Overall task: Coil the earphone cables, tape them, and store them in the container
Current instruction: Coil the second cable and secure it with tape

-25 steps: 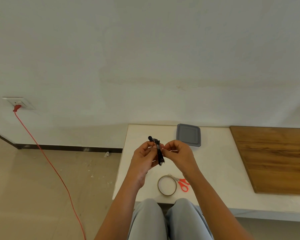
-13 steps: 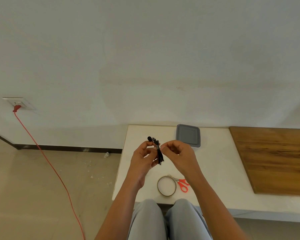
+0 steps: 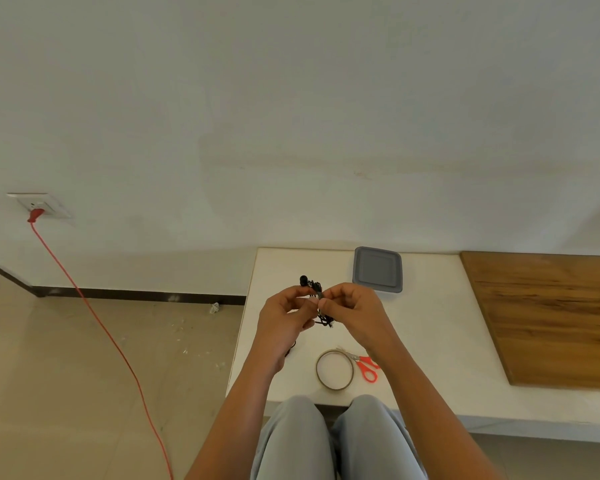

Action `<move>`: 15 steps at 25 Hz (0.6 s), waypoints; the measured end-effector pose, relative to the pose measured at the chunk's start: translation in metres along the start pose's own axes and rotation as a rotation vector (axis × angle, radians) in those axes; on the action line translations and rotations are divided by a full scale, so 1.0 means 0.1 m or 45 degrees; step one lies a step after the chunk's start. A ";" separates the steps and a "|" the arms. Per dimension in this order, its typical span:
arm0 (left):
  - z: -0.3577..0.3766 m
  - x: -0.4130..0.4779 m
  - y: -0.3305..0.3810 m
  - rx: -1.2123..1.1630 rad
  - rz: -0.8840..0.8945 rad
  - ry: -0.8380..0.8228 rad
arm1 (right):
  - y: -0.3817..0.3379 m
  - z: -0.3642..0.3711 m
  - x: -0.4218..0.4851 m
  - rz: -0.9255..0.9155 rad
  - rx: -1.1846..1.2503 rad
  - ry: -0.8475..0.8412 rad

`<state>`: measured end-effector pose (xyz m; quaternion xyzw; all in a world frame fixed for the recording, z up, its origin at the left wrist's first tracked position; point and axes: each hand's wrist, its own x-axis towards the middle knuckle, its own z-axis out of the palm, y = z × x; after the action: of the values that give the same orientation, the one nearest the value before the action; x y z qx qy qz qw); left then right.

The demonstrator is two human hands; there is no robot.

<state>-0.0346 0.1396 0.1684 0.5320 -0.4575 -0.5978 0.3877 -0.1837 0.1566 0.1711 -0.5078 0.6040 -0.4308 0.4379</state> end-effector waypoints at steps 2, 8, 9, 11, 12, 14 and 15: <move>0.00 0.01 0.00 -0.077 -0.085 -0.019 | 0.02 0.00 0.01 -0.020 -0.021 -0.011; 0.03 0.03 0.01 -0.287 -0.244 -0.005 | 0.09 0.01 -0.02 -0.252 -0.301 0.046; 0.04 0.03 0.02 -0.300 -0.260 0.006 | 0.10 0.02 -0.03 -0.354 -0.360 0.057; 0.05 0.03 0.00 -0.303 -0.284 0.036 | 0.13 0.02 -0.03 -0.479 -0.434 0.097; 0.05 0.03 -0.01 -0.305 -0.296 0.045 | 0.14 0.02 -0.03 -0.496 -0.453 0.118; 0.06 0.03 -0.02 -0.315 -0.332 0.050 | 0.19 0.00 -0.02 -0.511 -0.457 0.137; 0.06 0.04 -0.02 -0.323 -0.357 0.063 | 0.22 -0.01 -0.01 -0.513 -0.443 0.136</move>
<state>-0.0414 0.1376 0.1653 0.5520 -0.2902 -0.6855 0.3756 -0.1898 0.1603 0.1503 -0.6620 0.5780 -0.4252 0.2168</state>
